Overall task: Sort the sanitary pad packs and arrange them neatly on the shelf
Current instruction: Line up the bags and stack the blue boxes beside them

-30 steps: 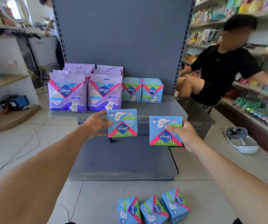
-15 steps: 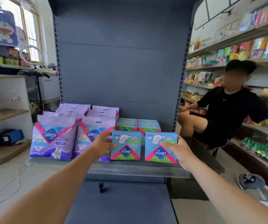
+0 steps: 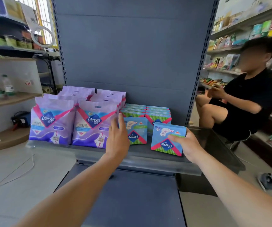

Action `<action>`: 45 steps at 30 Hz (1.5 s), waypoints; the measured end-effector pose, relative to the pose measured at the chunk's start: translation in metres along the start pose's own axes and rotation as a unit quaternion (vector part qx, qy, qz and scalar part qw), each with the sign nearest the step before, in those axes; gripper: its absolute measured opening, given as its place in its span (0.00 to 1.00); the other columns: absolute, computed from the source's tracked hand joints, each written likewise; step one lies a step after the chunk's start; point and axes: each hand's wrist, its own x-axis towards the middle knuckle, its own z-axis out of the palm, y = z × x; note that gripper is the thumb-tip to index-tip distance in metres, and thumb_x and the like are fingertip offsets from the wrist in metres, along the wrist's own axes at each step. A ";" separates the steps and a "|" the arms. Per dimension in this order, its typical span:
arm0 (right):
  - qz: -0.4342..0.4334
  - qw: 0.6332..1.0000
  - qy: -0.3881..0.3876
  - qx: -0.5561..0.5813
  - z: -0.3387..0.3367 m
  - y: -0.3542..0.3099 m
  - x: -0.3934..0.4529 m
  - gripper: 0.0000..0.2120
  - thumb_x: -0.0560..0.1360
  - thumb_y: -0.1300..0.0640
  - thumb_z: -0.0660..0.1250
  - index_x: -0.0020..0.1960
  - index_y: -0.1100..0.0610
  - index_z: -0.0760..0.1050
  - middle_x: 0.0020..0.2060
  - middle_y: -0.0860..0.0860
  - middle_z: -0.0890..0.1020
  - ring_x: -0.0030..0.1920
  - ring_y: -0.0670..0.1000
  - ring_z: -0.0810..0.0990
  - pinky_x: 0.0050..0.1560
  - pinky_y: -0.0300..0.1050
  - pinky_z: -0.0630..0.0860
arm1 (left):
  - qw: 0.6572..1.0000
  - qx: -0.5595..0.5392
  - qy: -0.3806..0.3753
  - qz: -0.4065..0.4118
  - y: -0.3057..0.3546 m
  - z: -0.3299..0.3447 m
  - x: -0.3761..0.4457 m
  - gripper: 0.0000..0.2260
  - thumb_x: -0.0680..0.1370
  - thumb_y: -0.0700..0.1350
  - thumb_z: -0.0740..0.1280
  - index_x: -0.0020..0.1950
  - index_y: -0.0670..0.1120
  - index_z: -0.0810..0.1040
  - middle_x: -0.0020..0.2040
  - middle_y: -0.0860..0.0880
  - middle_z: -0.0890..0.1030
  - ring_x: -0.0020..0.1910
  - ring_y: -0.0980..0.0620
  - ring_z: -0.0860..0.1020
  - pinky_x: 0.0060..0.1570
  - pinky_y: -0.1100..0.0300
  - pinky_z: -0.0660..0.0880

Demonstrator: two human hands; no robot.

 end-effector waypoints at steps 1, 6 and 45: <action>-0.001 1.000 -0.005 0.002 -0.002 0.001 0.002 0.20 0.69 0.60 0.76 0.56 0.53 0.72 0.49 0.52 0.84 0.47 0.52 0.85 0.41 0.47 0.82 | 0.998 0.039 0.028 0.052 0.004 0.003 -0.005 0.36 0.70 0.29 0.65 0.77 0.41 0.59 0.69 0.37 0.65 0.62 0.35 0.70 0.50 0.45 0.75; -0.005 1.000 -0.019 0.018 -0.005 0.004 0.005 0.22 0.68 0.62 0.77 0.59 0.55 0.72 0.50 0.53 0.84 0.46 0.52 0.86 0.41 0.48 0.82 | 0.970 0.102 -0.167 0.146 0.031 0.026 -0.026 0.12 0.79 0.47 0.60 0.60 0.46 0.74 0.61 0.45 0.72 0.61 0.42 0.71 0.52 0.48 0.74; -0.004 0.999 -0.041 0.005 -0.008 0.012 0.028 0.25 0.70 0.60 0.75 0.64 0.55 0.71 0.56 0.54 0.82 0.55 0.54 0.83 0.54 0.55 0.81 | 0.968 0.126 -0.152 0.157 0.015 0.044 0.038 0.11 0.78 0.43 0.61 0.60 0.44 0.69 0.59 0.43 0.74 0.58 0.39 0.74 0.38 0.51 0.67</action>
